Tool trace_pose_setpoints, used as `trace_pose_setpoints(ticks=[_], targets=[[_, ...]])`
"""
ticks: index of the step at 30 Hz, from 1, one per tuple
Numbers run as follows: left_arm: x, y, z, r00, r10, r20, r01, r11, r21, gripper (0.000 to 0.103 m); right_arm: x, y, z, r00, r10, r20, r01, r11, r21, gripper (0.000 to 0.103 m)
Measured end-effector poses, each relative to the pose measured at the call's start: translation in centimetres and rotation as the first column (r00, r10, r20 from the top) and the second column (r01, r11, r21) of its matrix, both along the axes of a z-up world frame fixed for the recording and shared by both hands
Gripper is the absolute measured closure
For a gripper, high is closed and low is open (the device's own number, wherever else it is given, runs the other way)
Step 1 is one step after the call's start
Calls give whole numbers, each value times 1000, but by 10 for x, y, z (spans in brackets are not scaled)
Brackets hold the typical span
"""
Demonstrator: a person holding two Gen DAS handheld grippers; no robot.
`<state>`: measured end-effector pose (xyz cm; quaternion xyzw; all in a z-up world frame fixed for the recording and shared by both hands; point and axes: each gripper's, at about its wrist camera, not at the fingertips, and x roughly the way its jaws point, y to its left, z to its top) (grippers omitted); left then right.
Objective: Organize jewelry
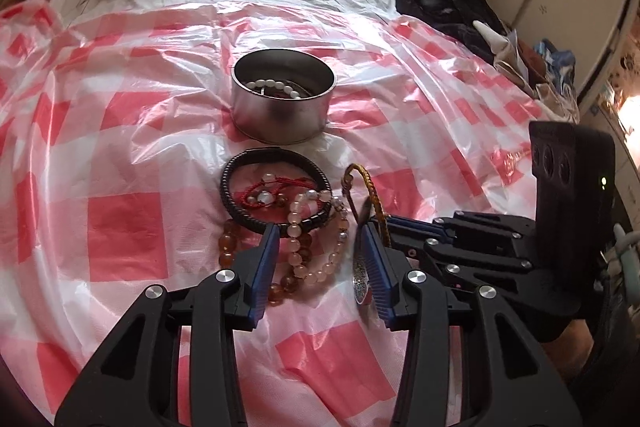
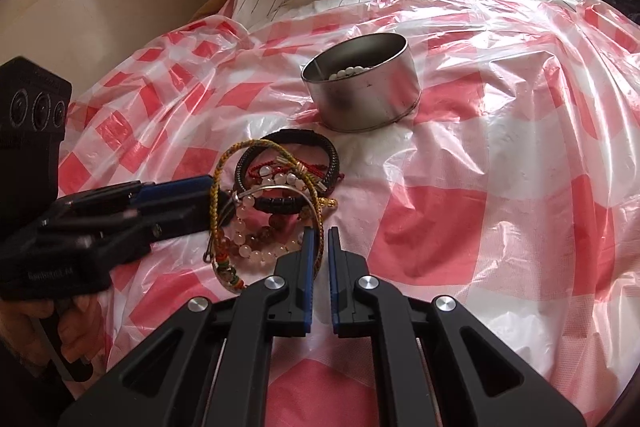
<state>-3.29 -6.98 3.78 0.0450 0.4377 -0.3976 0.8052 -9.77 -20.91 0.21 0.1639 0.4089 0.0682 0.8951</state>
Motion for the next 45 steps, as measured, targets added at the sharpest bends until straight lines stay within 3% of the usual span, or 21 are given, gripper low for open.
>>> trace_pose_setpoints(ticks=[2, 4, 10, 16, 22, 26, 31, 36, 39, 45], targets=[[-1, 2, 2, 1000, 4, 10, -4, 1000, 2, 61, 0, -1, 0, 1000, -3, 0, 3, 1000, 5, 93], [0, 7, 6, 1000, 23, 13, -23, 1000, -10, 60, 0, 0, -1, 1000, 2, -5, -2, 1000, 0, 76], [0, 10, 8, 1000, 5, -8, -5, 999, -41, 58, 0, 8, 0, 1000, 31, 3, -31, 999, -21, 66], [-6, 1, -1, 1000, -20, 3, 20, 999, 27, 57, -2, 10, 1, 999, 37, 2, -37, 999, -22, 61], [2, 14, 3, 999, 48, 21, -49, 998, 43, 57, -1, 8, -1, 999, 29, -15, -30, 999, -22, 61], [10, 24, 2, 992, 115, 47, -119, 989, 90, 57, -4, -8, 3, 999, -49, 17, 49, 999, -14, 63], [6, 15, -2, 991, 99, 92, -113, 980, 163, 57, 8, 6, 2, 999, -30, -20, 27, 985, -169, 64], [1, 8, -3, 984, 79, 158, -113, 969, 218, 57, 14, 20, -4, 998, -30, -52, 10, 938, -348, 72], [-4, 1, -2, 985, 38, 170, -75, 973, 220, 60, 6, 6, -4, 995, -79, -57, 52, 925, -376, 85], [-1, -10, -14, 994, 14, 107, -37, 976, 216, 75, 2, 2, -5, 994, -78, -72, 47, 931, -362, 86]])
